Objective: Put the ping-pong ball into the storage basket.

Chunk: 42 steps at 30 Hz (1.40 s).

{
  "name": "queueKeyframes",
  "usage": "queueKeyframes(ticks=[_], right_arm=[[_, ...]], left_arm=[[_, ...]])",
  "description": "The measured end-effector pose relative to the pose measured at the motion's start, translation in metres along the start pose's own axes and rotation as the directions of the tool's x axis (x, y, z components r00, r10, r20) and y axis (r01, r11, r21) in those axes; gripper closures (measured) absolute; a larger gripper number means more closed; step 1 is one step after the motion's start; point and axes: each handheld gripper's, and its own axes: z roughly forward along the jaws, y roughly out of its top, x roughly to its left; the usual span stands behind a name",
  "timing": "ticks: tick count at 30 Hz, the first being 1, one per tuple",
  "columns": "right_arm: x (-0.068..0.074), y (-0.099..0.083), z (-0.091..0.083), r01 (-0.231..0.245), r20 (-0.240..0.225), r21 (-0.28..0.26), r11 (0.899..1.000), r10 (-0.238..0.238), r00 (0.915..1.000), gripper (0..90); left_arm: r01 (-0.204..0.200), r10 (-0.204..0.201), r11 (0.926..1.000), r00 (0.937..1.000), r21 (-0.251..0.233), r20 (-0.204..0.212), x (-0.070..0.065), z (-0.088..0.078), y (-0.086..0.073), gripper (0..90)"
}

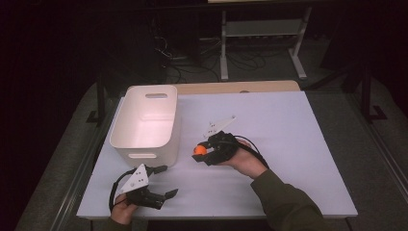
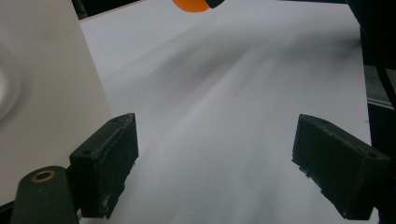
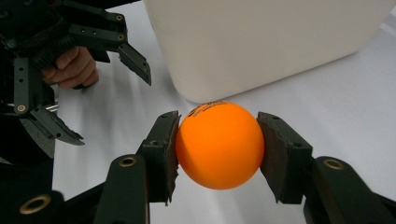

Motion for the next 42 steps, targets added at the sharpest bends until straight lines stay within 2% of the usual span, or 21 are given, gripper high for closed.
queueKeyframes(ticks=[42], right_arm=[[-0.001,0.037,-0.015,0.025,-0.008,-0.025,0.999,-0.026,0.9996,49.6]], left_arm=[[-0.004,0.004,1.0000,1.0000,0.001,0.000,0.000,0.000,0.000,14.1]])
